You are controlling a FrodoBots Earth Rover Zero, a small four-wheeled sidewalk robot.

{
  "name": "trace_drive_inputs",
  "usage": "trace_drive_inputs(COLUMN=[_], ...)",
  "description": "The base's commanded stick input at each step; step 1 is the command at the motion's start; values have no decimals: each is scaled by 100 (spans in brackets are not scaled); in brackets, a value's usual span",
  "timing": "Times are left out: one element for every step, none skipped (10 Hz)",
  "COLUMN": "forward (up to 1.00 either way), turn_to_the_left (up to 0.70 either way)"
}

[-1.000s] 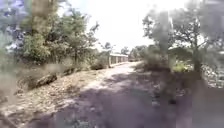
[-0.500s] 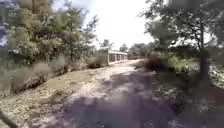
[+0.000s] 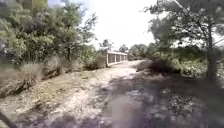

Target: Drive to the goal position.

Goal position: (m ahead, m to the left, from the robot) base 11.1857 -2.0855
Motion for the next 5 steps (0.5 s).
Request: trace_drive_inputs(forward=[85,85,85,85,85], turn_to_the_left=[0,0,0,0,0])
